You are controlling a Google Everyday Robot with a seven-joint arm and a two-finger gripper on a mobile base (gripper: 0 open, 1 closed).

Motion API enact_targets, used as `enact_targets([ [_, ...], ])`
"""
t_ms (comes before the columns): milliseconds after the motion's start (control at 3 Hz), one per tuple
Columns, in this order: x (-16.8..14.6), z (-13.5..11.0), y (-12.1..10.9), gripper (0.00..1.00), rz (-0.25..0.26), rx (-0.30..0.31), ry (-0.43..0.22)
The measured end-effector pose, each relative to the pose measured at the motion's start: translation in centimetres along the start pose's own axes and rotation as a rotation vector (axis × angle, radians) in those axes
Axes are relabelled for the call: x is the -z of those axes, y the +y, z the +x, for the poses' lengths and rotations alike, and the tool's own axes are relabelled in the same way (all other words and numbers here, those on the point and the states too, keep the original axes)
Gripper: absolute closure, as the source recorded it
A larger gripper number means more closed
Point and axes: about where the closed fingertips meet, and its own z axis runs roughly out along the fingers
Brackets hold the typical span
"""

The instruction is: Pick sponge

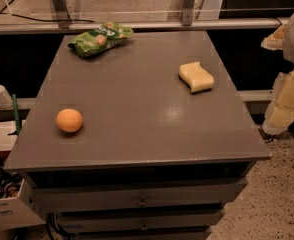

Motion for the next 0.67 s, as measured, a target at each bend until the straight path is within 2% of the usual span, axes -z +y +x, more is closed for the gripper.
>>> enact_targets([
  [667, -0.22, -0.03, -0.15, 0.0, 0.003, -0.002, -0.007],
])
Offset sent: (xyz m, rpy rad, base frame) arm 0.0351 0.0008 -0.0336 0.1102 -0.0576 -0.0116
